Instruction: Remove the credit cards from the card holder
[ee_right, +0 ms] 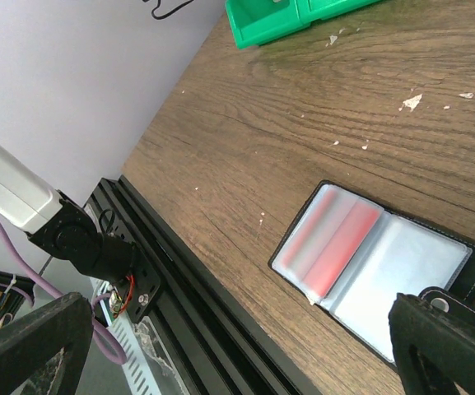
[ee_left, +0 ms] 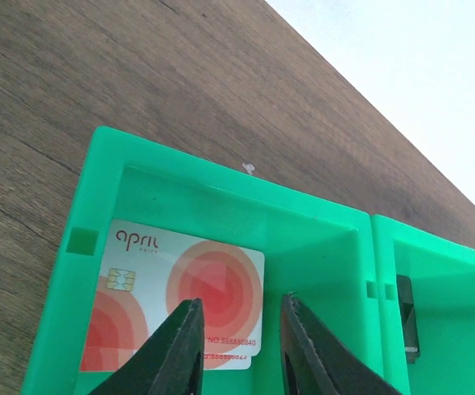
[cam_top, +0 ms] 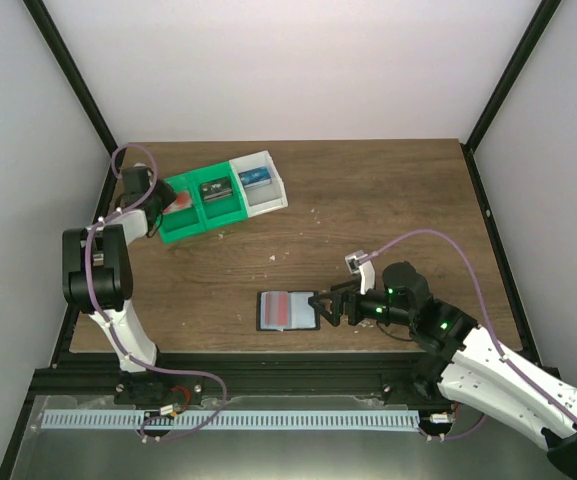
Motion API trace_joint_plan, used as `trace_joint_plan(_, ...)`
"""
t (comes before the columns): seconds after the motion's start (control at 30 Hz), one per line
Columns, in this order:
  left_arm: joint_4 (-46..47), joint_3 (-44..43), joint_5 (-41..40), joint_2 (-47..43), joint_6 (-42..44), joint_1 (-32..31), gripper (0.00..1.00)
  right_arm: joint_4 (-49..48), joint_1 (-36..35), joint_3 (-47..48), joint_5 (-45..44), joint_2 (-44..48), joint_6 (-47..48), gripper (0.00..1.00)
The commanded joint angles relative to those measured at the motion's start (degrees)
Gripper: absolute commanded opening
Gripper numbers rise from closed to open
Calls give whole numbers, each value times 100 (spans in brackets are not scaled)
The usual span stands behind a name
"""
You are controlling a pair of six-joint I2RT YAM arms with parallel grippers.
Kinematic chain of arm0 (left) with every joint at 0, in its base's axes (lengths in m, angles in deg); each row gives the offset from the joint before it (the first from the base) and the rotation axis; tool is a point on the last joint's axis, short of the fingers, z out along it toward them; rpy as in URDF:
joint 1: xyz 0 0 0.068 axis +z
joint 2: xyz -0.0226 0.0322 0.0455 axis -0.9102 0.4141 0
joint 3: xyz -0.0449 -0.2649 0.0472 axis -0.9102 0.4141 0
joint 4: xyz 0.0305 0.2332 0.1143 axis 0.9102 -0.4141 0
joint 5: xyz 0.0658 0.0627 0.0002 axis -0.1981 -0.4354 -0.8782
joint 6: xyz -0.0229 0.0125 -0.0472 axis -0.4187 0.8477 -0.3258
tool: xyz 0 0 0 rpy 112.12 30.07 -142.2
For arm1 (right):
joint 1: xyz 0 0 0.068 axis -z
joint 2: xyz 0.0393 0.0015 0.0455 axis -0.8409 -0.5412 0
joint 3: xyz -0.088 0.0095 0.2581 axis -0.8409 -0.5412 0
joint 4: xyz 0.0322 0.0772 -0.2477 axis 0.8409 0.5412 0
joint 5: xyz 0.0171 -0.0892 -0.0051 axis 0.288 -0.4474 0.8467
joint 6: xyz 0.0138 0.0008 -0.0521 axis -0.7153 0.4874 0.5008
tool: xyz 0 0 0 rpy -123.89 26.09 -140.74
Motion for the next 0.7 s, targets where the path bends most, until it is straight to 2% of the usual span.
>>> trace_joint_plan(0.0,-252,-178,-191,-207,-49,41,35,5,14,258,-52,13,30,100)
trace_joint_plan(0.07,-480,-256,-346,-232,-110,41,45,3,12,272,-45,6,20,100)
trace_joint_plan(0.23,-1029,-466,-506,-349,-260,51,49,10,15,258,-52,0,-59,100)
trace_joint_plan(0.3,-1159,-436,-443,-511,-330,45,56,14,15,259,-77,-30,-112,100)
trace_joint_plan(0.43,-1120,-167,80,-977,-261,45,97,110,11,288,-259,-109,-307,100)
trace_joint_plan(0.47,-1084,-83,276,-1113,-212,40,99,158,16,291,-328,-124,-347,100)
trace_joint_plan(0.67,-1286,315,1224,-1846,-33,41,100,420,14,321,-722,-226,-625,100)
